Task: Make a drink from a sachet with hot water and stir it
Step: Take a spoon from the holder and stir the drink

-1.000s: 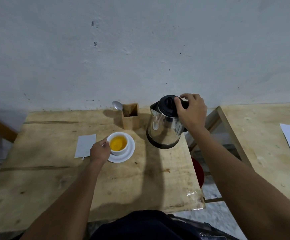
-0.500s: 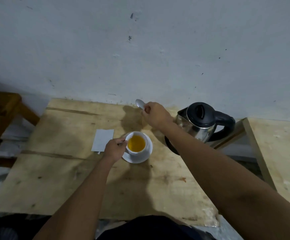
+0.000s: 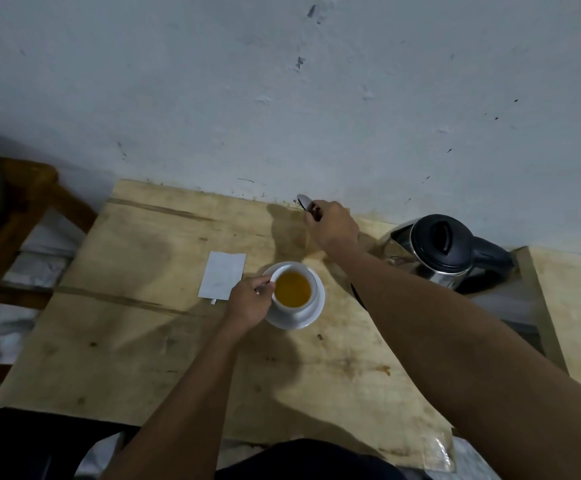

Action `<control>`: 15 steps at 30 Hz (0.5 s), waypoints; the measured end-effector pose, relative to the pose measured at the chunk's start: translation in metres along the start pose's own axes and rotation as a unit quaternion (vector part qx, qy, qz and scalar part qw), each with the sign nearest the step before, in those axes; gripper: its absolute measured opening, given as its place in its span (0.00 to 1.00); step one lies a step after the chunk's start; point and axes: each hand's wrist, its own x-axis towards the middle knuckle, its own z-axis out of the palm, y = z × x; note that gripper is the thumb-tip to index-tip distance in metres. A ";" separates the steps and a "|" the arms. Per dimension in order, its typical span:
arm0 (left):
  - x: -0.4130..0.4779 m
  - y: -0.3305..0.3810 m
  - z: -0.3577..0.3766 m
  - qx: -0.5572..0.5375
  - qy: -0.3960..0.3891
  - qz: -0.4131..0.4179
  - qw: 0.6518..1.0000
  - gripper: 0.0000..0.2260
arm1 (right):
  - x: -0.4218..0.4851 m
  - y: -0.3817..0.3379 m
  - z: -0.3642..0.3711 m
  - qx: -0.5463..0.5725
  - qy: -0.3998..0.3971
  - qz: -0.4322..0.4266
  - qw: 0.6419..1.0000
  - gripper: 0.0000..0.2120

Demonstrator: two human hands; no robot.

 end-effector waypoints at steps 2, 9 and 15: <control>0.000 0.000 0.000 -0.004 0.002 -0.001 1.000 0.16 | -0.002 0.002 0.000 0.008 0.013 -0.013 1.000 0.13; -0.002 0.002 0.001 -0.007 0.011 -0.005 1.000 0.15 | -0.004 0.014 0.001 0.044 0.009 -0.056 0.997 0.16; -0.002 0.000 0.000 -0.012 0.003 -0.005 1.000 0.16 | -0.024 -0.003 -0.025 0.171 0.146 -0.103 0.969 0.16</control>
